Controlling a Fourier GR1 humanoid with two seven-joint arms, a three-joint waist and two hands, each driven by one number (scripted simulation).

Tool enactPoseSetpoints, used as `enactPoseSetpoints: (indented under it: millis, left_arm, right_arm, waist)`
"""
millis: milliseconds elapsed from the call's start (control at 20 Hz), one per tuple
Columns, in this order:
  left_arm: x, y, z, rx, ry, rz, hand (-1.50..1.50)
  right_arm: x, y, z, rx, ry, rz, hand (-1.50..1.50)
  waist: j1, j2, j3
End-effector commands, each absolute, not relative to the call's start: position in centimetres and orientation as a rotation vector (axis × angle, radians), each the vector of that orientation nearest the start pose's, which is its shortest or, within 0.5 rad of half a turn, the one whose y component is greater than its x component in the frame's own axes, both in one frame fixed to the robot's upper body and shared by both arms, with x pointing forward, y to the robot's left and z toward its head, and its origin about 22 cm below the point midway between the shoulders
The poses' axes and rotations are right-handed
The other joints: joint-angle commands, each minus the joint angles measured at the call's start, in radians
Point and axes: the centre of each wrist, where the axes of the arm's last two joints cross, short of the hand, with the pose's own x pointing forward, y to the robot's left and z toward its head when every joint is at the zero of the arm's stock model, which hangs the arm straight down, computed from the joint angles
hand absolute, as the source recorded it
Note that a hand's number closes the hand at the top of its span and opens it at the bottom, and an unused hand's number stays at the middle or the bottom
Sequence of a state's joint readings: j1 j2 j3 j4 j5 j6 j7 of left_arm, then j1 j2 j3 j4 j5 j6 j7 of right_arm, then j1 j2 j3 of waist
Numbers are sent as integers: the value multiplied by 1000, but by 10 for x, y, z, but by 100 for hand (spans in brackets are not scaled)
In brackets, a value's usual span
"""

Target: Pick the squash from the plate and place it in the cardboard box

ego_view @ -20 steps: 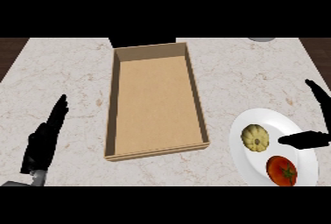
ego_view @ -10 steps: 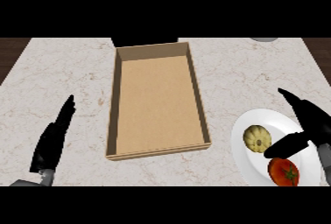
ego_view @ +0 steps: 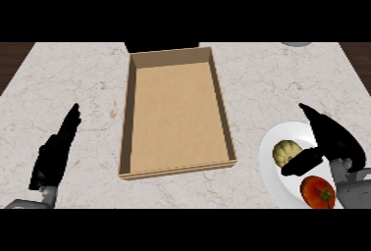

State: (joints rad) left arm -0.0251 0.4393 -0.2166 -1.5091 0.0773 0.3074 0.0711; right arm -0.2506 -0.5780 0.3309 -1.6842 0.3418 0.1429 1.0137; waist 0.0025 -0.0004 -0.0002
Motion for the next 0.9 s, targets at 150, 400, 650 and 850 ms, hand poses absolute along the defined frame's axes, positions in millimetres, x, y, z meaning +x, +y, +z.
enactPoseSetpoints:
  millis: [150,400,650,850]
  left_arm:
    - [229,277,10,374,-1452,-184,0]
    - [246,291,14,363,-1442,-203,0]
    - [241,290,22,380,-1454,-214,0]
    - [240,287,22,389,-1440,-207,0]
  right_arm:
    - [262,-273,80,-819,-661,739,-150]
    - [288,-231,82,-821,-686,757,-150]
    - [280,-254,65,-818,-682,745,-150]
    - [277,-267,63,-822,-692,730,-150]
  waist:
    - [-1,-1,0]
    - [2,0,0]
    - [0,0,0]
    - [-1,0,0]
